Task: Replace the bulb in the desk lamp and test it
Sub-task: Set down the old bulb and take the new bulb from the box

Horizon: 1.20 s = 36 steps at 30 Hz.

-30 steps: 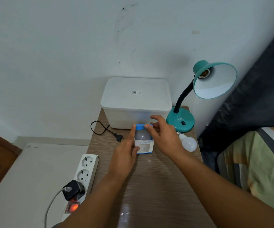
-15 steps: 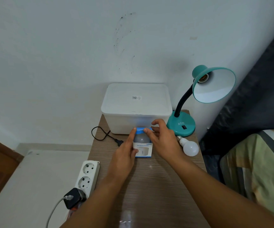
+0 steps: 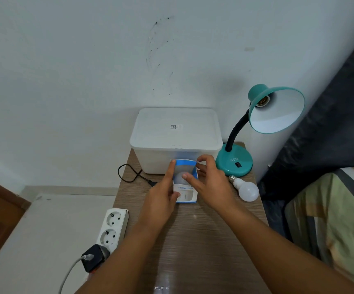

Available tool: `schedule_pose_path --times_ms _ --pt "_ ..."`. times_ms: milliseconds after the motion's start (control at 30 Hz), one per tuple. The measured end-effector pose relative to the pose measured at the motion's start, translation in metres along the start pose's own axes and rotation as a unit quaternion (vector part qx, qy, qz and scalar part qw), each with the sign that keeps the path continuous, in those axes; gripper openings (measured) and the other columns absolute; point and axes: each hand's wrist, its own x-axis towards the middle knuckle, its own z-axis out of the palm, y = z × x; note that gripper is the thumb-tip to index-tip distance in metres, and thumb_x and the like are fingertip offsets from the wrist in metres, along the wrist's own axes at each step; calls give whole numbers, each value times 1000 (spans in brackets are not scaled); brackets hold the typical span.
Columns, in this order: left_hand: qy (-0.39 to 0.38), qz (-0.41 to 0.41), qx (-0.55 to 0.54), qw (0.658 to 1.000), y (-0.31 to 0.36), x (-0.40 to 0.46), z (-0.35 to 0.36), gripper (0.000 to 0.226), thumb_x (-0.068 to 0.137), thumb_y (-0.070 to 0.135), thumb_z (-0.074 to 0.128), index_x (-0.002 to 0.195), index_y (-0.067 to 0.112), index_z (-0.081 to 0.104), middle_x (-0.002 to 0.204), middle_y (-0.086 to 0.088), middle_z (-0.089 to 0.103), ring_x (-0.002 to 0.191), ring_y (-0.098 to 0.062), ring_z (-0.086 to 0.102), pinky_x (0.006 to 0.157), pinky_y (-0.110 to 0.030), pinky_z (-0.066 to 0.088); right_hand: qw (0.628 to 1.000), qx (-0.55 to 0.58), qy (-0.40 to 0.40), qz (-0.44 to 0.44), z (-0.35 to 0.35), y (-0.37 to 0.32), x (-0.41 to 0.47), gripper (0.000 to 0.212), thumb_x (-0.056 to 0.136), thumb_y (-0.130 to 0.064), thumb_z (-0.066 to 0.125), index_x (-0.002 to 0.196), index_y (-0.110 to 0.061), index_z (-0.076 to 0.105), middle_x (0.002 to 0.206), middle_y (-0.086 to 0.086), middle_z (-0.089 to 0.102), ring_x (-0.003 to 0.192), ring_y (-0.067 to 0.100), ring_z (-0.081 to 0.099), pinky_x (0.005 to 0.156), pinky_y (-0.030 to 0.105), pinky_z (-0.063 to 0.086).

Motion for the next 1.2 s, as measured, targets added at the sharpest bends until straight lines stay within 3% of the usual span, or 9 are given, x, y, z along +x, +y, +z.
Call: schedule_pose_path --times_ms 200,267,367,467,600,733,833,1000,1200 --pt "-50 -2 51 997 3 18 -9 127 82 12 75 138 65 -26 106 3 68 79 -7 67 73 -32 60 999 -21 2 -46 -2 6 -6 41 84 -40 74 113 -31 47 114 -14 63 92 -4 61 73 20 56" --pt "-63 -7 57 996 2 21 -12 132 78 11 78 141 61 -26 105 9 66 79 -5 66 73 -33 60 997 -39 0 -60 -2 9 -6 35 83 -37 76 110 -30 54 118 -13 63 98 -2 60 75 16 52" --pt "-73 -1 60 996 3 25 -14 131 75 11 79 145 57 -23 106 8 68 76 -5 66 73 -34 60 995 -66 -13 -74 0 15 -2 36 82 -36 78 112 -27 62 124 -10 59 109 9 58 88 25 53" --pt "-76 -7 62 995 3 29 -14 132 73 11 79 147 56 -21 106 7 69 80 -7 67 73 -35 60 993 -98 -39 -58 3 15 4 48 81 -37 77 125 -23 61 129 -4 55 114 13 55 97 34 51" --pt "-88 -10 65 994 1 32 -14 136 70 10 81 145 58 -23 100 7 68 75 -9 66 70 -34 60 988 -139 -71 -17 6 11 14 63 81 -44 75 136 -19 56 135 0 51 120 16 52 99 29 45" --pt "-90 -6 59 994 -1 33 -15 135 71 9 80 146 57 -21 107 8 68 77 -9 67 73 -34 60 975 -191 -110 13 6 5 22 60 81 -50 73 127 -13 63 126 5 57 110 19 57 88 28 48" --pt "-86 -6 66 994 -1 33 -16 134 71 10 79 146 57 -21 102 8 69 76 -8 66 72 -32 60 972 -198 -121 28 7 -1 28 49 78 -50 74 98 -5 73 96 10 67 77 16 60 65 28 51" --pt "-104 -3 91 990 1 37 -19 132 76 13 79 146 53 -26 103 4 69 77 -8 65 74 -32 60 969 -196 -133 63 7 -10 35 40 78 -47 76 70 -10 63 68 2 53 56 7 45 45 21 28" --pt "-112 -6 96 989 4 34 -21 130 78 16 78 146 51 -27 108 1 69 81 -10 67 75 -34 60 971 -186 -132 69 10 -9 34 44 77 -48 77 90 -7 72 91 8 65 71 15 60 49 23 37"
